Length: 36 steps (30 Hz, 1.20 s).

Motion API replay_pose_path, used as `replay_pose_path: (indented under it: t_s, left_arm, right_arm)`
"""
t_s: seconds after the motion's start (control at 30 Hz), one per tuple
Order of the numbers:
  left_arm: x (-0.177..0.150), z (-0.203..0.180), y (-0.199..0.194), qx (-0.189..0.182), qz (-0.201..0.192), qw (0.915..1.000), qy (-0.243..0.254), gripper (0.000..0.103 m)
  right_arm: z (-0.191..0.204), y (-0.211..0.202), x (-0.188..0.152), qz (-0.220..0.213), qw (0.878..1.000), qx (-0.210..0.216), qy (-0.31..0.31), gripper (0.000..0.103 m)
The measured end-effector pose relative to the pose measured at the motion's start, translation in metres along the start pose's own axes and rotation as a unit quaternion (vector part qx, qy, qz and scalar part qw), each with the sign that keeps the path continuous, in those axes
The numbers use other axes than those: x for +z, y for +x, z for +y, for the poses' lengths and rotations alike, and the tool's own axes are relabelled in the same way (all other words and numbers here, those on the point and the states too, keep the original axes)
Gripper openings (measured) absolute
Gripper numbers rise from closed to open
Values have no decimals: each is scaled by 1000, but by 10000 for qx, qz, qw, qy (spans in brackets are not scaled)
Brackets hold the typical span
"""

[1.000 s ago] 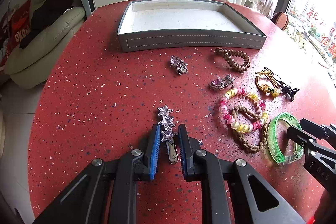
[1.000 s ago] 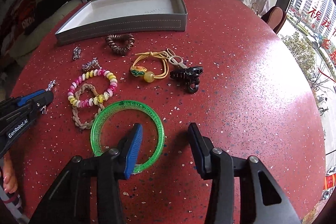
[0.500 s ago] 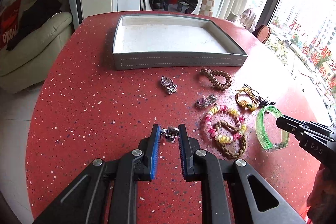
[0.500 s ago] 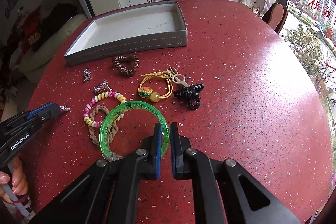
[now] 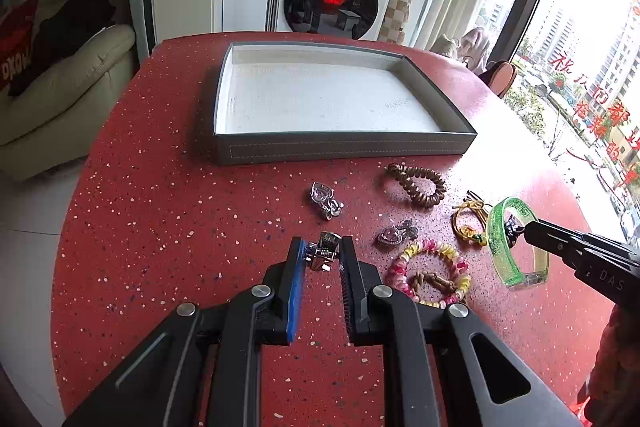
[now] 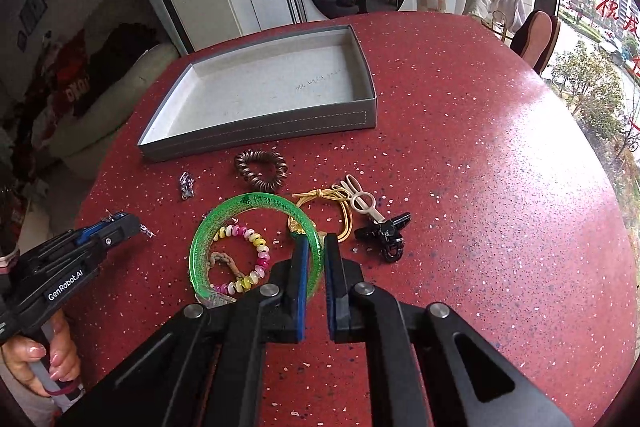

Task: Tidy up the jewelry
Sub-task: 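Carry the star clip and green bangle into the gray tray and open both tools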

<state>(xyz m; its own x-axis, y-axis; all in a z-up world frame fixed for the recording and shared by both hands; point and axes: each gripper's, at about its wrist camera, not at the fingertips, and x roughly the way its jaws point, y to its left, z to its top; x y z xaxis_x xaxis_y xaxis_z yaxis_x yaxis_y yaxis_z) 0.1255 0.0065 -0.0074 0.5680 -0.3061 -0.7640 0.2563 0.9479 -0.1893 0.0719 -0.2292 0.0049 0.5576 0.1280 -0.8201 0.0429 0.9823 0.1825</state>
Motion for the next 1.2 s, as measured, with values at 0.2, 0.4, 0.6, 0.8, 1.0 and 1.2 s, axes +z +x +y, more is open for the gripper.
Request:
replay_pose_path:
  t_s: [0.2, 0.4, 0.6, 0.8, 1.0, 1.2]
  left_arm:
    - [34, -3, -8, 45, -315, 9994, 123, 35]
    - [80, 4, 8, 28, -452, 9990, -26, 35]
    - [129, 12, 46, 140, -463, 9988, -71, 35]
    - [154, 16, 98, 348, -230, 9990, -137, 35]
    - [156, 12, 136, 606, -11, 9981, 65, 35]
    - [151, 15, 156, 822, 119, 9965, 75, 36]
  right_arm:
    - [-7, 1, 29, -75, 9998, 119, 121, 9]
    - [-8, 22, 78, -20, 9995, 239, 208, 9]
    - [-4, 56, 126, 29, 9998, 131, 154, 9]
    - [-5, 100, 157, 127, 9995, 29, 298, 8]
    - [-10, 141, 169, 288, 9987, -231, 356, 8]
    - [-11, 163, 168, 427, 9979, -396, 280, 9]
